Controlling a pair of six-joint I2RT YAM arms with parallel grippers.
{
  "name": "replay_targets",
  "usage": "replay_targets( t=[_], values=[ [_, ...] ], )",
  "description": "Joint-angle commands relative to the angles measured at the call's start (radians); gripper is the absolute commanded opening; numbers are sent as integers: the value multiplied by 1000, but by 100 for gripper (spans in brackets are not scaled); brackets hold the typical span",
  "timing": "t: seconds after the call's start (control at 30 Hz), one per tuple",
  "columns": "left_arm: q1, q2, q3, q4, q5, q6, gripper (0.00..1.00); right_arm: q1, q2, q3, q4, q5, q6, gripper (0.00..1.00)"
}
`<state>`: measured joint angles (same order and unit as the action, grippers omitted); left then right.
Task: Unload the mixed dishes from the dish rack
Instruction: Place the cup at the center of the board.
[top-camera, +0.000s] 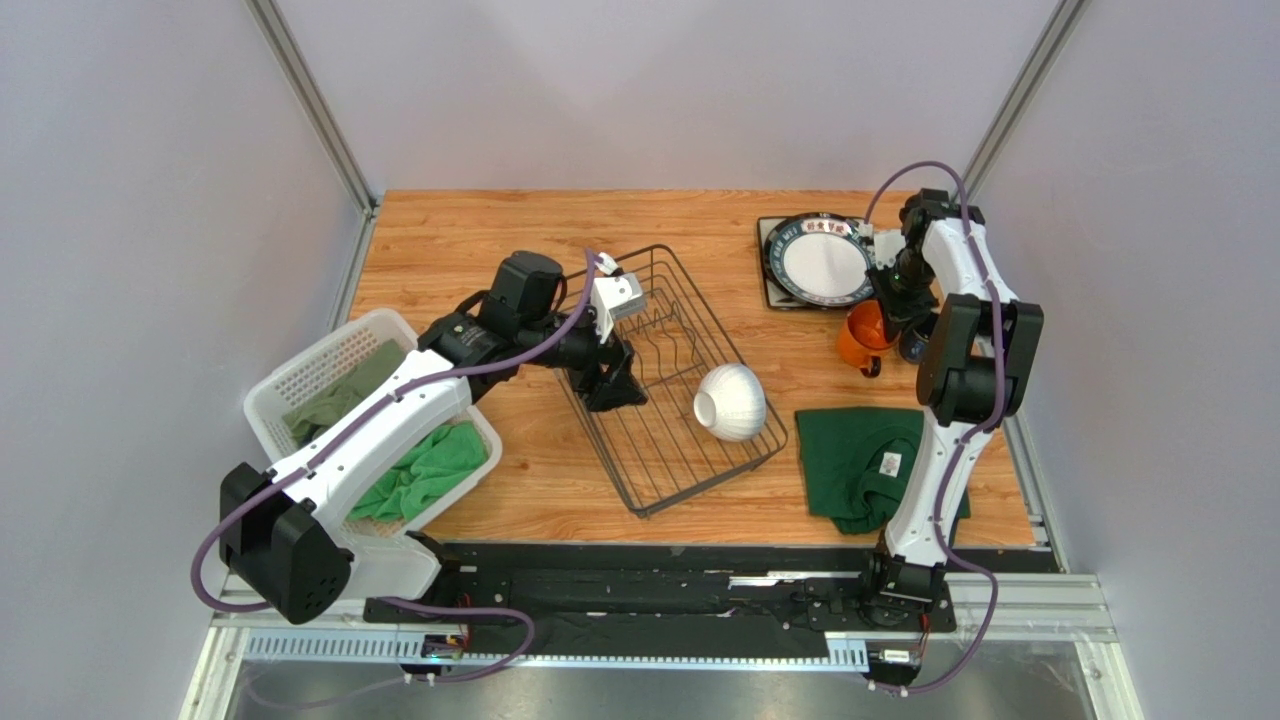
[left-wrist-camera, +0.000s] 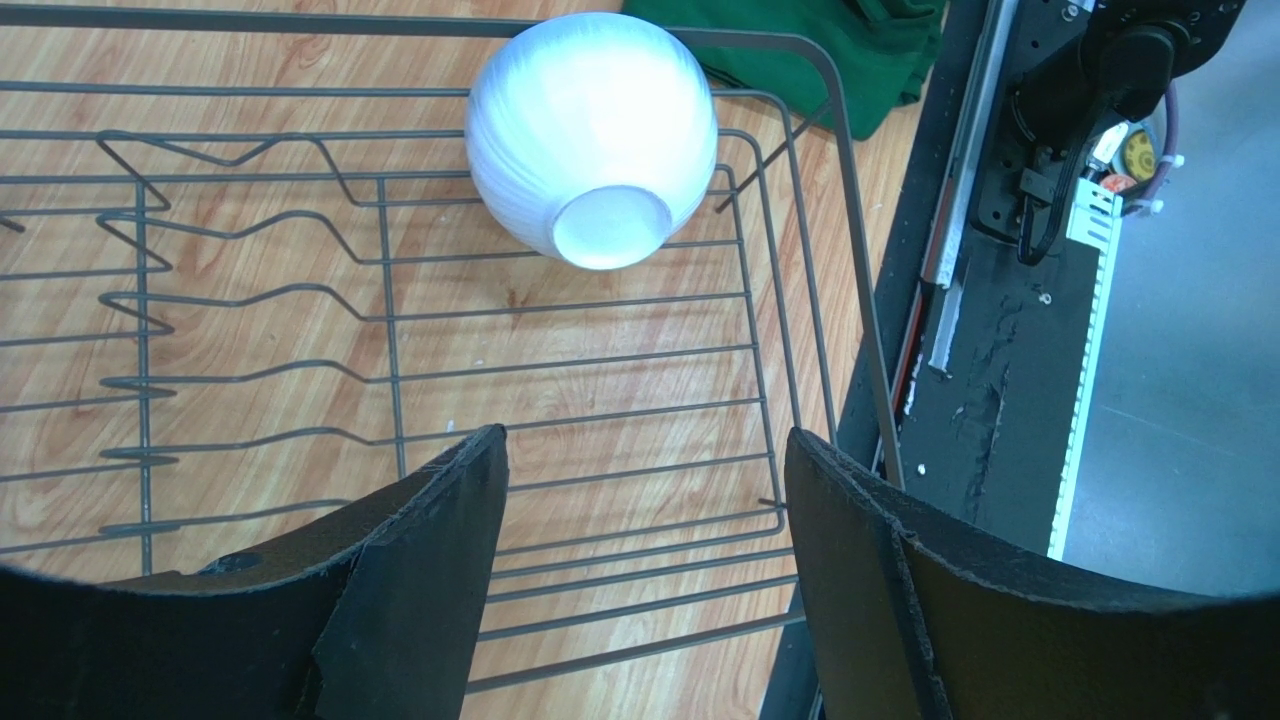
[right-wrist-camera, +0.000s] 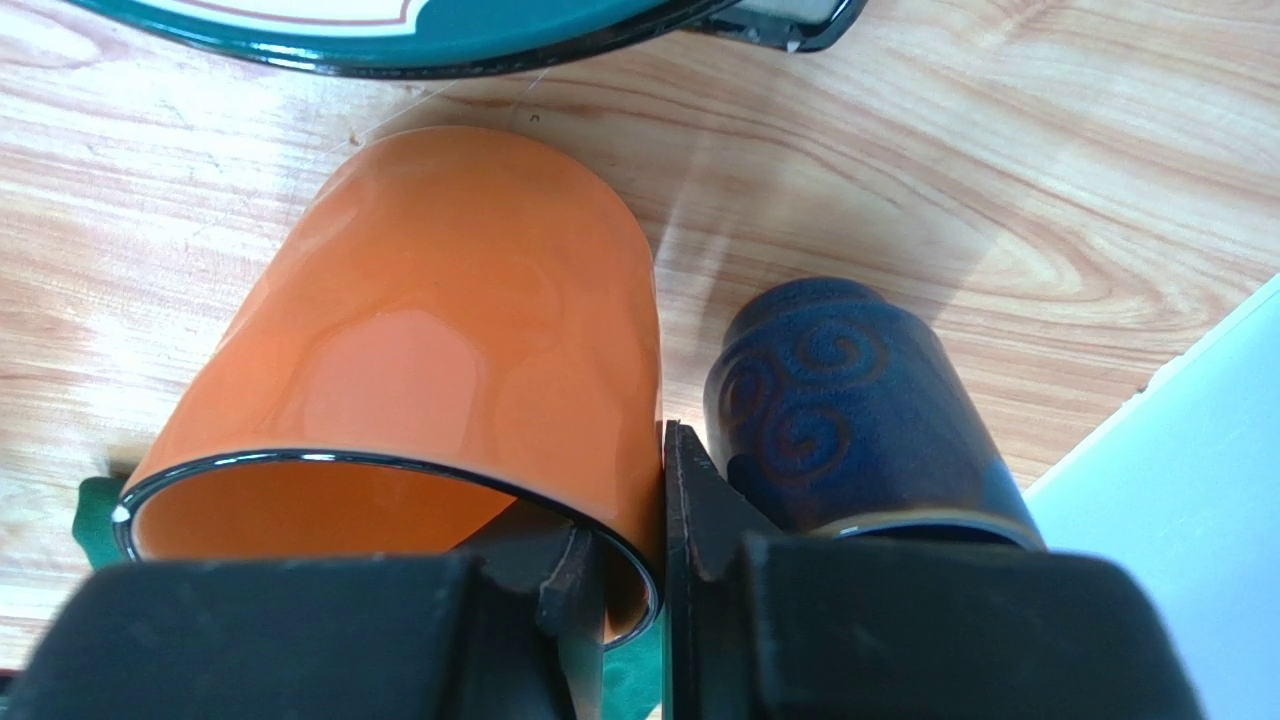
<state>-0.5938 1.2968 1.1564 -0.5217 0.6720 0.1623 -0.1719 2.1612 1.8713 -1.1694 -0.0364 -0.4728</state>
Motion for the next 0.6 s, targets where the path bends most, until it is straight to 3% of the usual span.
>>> replay_targets(
  t=[0.0, 0.33, 0.57],
  values=[
    [3, 4, -6, 26, 26, 6, 76, -5, 6, 71, -12, -22, -17, 0],
    [3, 6, -7, 22, 31, 8, 76, -5, 34, 101, -24, -22, -12, 2],
    [3, 12, -6, 20, 35, 5, 76, -5, 28, 103, -29, -14, -13, 20]
  ],
)
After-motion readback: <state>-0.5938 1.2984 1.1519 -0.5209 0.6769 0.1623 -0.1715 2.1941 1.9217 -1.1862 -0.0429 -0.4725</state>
